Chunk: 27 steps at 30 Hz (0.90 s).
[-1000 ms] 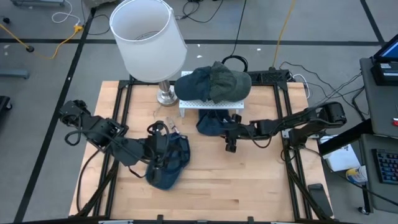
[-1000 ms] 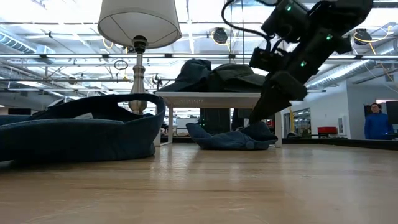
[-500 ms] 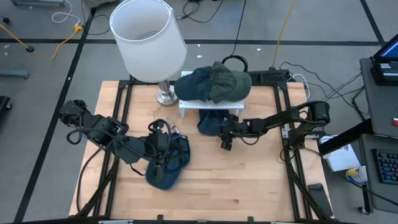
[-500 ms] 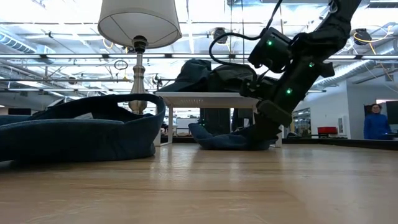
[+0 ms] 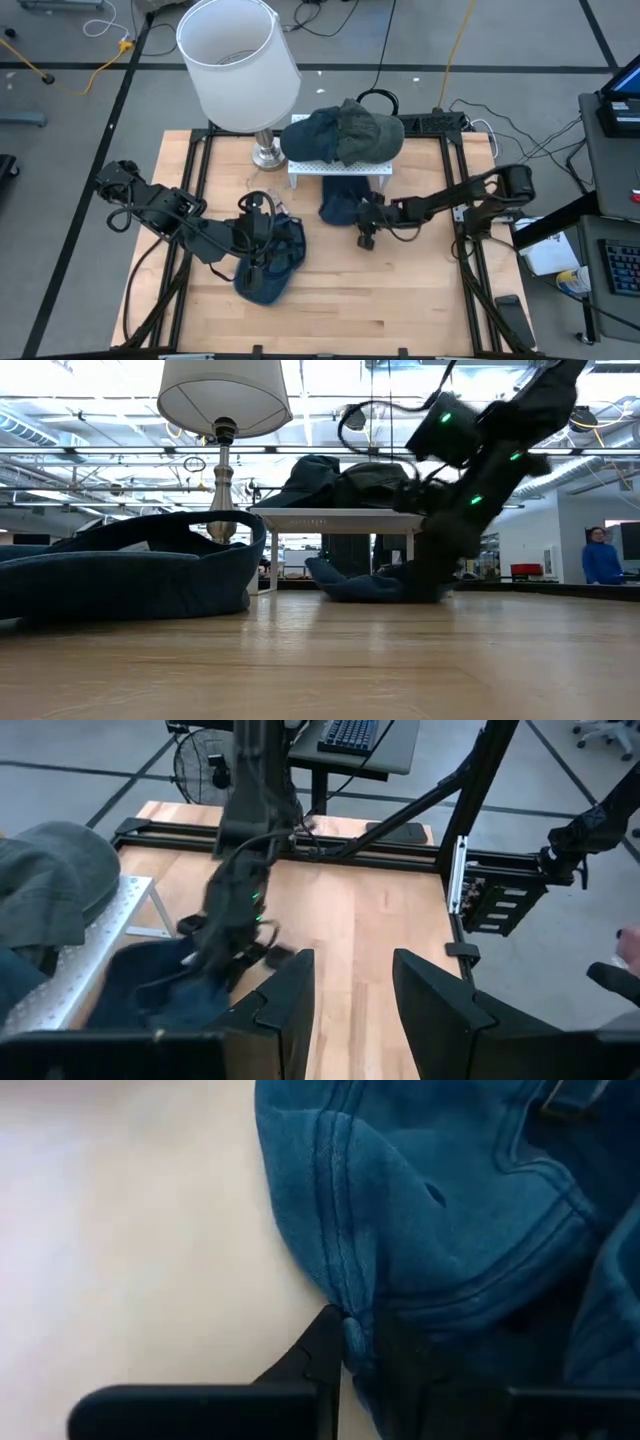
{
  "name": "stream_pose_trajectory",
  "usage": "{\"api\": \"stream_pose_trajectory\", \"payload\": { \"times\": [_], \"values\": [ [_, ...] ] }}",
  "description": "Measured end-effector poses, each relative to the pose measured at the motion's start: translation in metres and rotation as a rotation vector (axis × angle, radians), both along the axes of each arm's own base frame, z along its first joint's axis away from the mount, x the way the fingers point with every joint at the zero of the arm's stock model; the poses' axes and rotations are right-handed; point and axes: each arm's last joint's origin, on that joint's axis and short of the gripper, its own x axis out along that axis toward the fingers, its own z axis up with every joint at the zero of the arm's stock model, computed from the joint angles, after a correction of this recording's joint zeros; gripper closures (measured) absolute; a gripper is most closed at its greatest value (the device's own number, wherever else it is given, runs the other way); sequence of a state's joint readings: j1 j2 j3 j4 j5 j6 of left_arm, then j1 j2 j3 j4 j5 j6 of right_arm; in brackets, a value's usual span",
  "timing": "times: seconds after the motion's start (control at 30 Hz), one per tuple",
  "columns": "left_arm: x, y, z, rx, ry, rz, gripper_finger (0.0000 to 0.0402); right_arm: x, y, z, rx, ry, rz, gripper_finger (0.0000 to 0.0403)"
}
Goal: Pick & Place hat
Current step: Stack the top blue cap on the blue cap on the shelf
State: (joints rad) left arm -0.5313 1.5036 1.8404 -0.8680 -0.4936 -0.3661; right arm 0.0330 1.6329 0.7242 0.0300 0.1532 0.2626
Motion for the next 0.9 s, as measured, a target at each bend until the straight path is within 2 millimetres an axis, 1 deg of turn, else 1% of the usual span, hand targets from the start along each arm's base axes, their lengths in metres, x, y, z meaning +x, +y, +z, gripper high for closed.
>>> {"api": "stream_pose_trajectory", "payload": {
  "times": [0.1, 0.2, 0.33, 0.43, 0.57, 0.7, 0.9],
  "values": [
    [0.000, 0.000, 0.000, -0.011, 0.004, -0.001, 0.0261, -0.011, 0.016, 0.020, 0.068, -0.019, 0.041, 0.0377],
    [-0.002, -0.002, -0.001, 0.020, 0.009, -0.025, 0.0261, -0.023, 0.030, 0.055, 0.096, -0.125, 0.065, 0.0377],
    [-0.005, -0.005, -0.004, 0.150, 0.045, -0.108, 0.0261, -0.049, 0.043, 0.096, 0.182, -0.263, 0.095, 0.0377],
    [-0.008, -0.006, -0.007, 0.228, 0.085, -0.180, 0.0261, -0.066, 0.047, 0.128, 0.255, -0.397, 0.103, 0.0377],
    [-0.010, -0.004, -0.011, 0.287, 0.131, -0.208, 0.0261, -0.081, 0.051, 0.168, 0.348, -0.552, 0.141, 0.0377],
    [-0.012, -0.002, -0.013, 0.311, 0.163, -0.205, 0.0261, -0.090, 0.053, 0.208, 0.432, -0.681, 0.198, 0.0377],
    [-0.011, 0.000, -0.014, 0.326, 0.172, -0.184, 0.0261, -0.098, 0.055, 0.264, 0.443, -0.845, 0.264, 0.0377]
  ]
}}
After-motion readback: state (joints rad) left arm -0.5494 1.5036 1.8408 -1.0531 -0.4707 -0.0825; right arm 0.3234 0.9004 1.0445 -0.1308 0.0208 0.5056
